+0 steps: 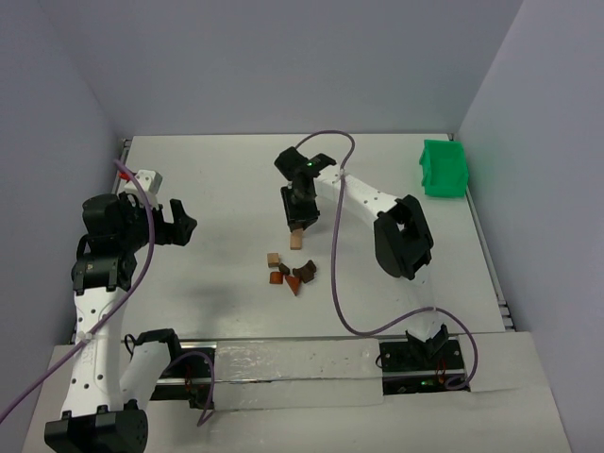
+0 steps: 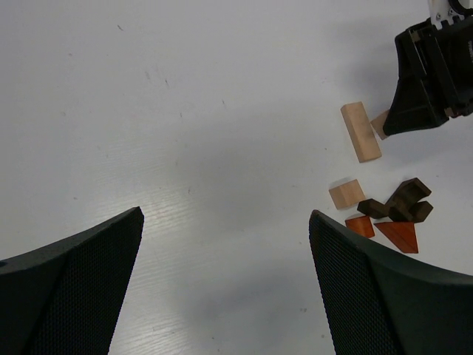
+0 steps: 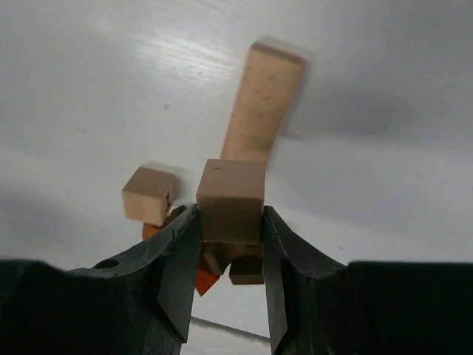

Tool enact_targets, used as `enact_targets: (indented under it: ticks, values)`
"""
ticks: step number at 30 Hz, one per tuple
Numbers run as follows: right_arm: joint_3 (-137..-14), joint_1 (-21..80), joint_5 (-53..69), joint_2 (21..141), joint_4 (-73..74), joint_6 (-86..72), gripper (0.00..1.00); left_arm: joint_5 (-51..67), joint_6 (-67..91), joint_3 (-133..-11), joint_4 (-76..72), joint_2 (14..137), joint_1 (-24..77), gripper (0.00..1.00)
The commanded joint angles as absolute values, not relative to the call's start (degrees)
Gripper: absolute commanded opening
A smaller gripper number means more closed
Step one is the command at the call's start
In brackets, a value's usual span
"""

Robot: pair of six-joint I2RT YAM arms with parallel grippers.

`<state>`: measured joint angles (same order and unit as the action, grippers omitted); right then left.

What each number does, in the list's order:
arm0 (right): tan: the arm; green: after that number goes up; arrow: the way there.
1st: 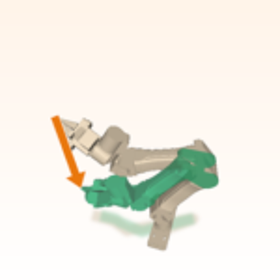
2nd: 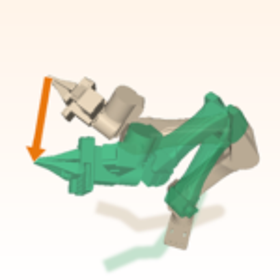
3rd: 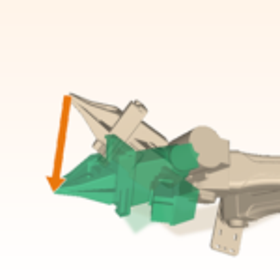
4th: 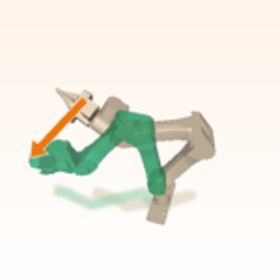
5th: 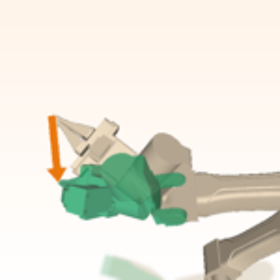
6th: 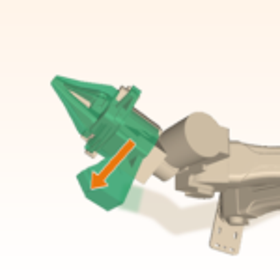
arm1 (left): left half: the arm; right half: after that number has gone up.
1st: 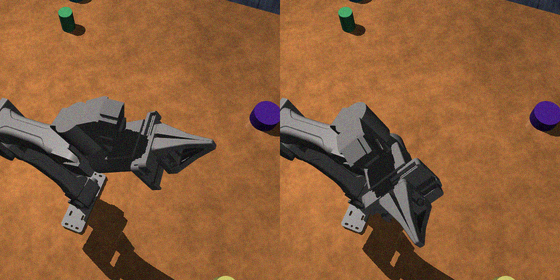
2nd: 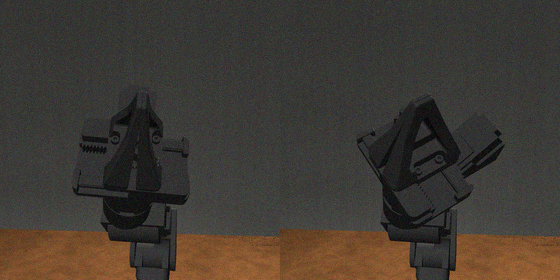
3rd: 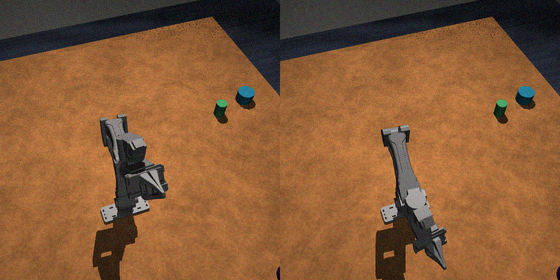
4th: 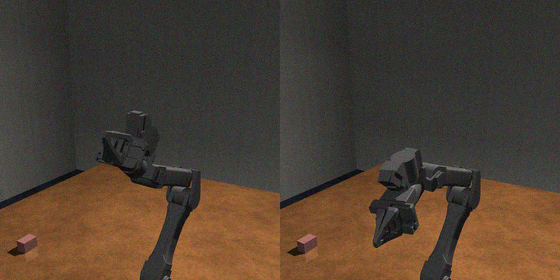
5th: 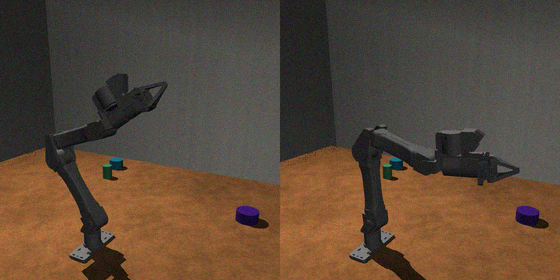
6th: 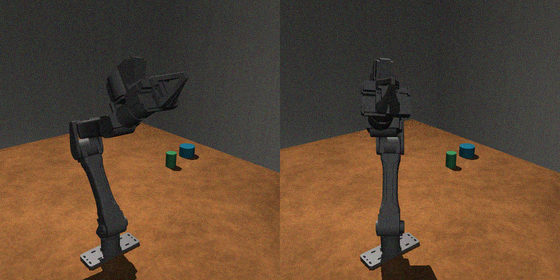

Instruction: Build the wood block tower

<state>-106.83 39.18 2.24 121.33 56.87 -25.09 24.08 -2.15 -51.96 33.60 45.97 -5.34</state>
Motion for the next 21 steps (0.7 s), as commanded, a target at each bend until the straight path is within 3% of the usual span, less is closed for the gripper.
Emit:
enact_targets:
  ticks: [1,11,21]
  values:
    - [-108.44,35.26,4.28,121.35,56.72,-27.83,0.0,24.06,-1.92,-51.6,31.12,46.35,-5.11,0.99]
    - [-116.2,35.24,5.13,123.76,59.05,-29.31,0.0,24.13,-1.85,-51.89,31.36,46.93,-5.1,0.99]
    - [-110.35,37.44,1.76,123.51,56.51,-32.26,0.0,22.5,-1.49,-52.12,30.94,47.46,-5.17,0.99]
